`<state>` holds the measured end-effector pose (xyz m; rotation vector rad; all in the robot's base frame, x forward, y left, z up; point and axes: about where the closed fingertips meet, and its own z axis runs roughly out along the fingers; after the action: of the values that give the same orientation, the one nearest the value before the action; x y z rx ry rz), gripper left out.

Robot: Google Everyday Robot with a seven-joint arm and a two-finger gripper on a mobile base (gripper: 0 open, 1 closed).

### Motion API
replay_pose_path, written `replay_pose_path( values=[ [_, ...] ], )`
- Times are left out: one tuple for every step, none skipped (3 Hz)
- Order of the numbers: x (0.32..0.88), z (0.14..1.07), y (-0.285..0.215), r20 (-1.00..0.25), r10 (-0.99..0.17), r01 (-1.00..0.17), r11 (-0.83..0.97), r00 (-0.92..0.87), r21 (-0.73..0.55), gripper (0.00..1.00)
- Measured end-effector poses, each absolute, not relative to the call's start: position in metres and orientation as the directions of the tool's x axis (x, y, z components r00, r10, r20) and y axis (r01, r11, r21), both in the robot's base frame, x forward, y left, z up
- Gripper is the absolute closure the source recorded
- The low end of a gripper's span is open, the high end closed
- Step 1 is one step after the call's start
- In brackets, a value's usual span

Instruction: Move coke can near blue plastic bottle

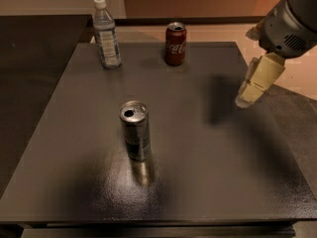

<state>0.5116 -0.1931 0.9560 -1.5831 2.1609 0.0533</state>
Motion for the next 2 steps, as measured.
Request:
replay_pose_path(
  values=[
    [0.543, 0.948, -0.182, -0.450, -0.860, -0.895, 0.376, -0.241, -0.240, 0.00],
    [0.577, 0.941, -0.172, -0.518, -0.816, -0.865, 0.432, -0.256, -0.254, 0.00]
  ],
)
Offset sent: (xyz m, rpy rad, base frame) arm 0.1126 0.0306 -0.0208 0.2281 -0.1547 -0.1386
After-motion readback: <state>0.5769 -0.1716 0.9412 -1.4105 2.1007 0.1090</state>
